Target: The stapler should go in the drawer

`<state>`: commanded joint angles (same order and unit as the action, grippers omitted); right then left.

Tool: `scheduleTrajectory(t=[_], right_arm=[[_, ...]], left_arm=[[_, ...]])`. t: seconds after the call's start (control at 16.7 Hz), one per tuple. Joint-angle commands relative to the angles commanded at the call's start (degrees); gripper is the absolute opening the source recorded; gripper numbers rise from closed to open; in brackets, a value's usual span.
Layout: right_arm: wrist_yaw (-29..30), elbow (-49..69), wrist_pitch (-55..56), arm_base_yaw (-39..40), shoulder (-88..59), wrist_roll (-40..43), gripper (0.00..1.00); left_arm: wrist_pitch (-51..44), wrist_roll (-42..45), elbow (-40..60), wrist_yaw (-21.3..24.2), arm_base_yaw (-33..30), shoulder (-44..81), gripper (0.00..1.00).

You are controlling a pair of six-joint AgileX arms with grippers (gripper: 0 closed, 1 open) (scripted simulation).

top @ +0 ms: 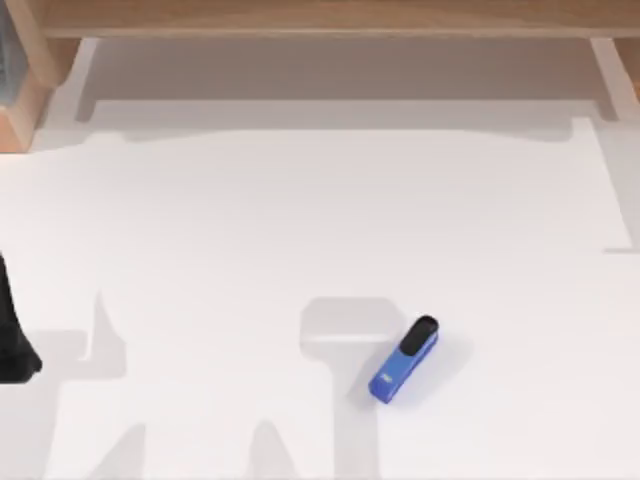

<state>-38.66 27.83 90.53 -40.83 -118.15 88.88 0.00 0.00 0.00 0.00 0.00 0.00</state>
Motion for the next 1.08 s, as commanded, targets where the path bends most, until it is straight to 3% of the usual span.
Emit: scheduleTrajectory(t=[0.84, 1.08], right_arm=[[-2.7, -3.3, 2.4, -2.4, 0.8, 0.0, 1.0], [-3.2, -5.0, -1.4, 0.3, 4.8, -4.8, 1.0]], left_arm=[[0.0, 0.0, 0.0, 0.0, 0.0, 0.0, 1.0], [0.0, 0.0, 0.0, 0.0, 0.0, 0.0, 1.0]])
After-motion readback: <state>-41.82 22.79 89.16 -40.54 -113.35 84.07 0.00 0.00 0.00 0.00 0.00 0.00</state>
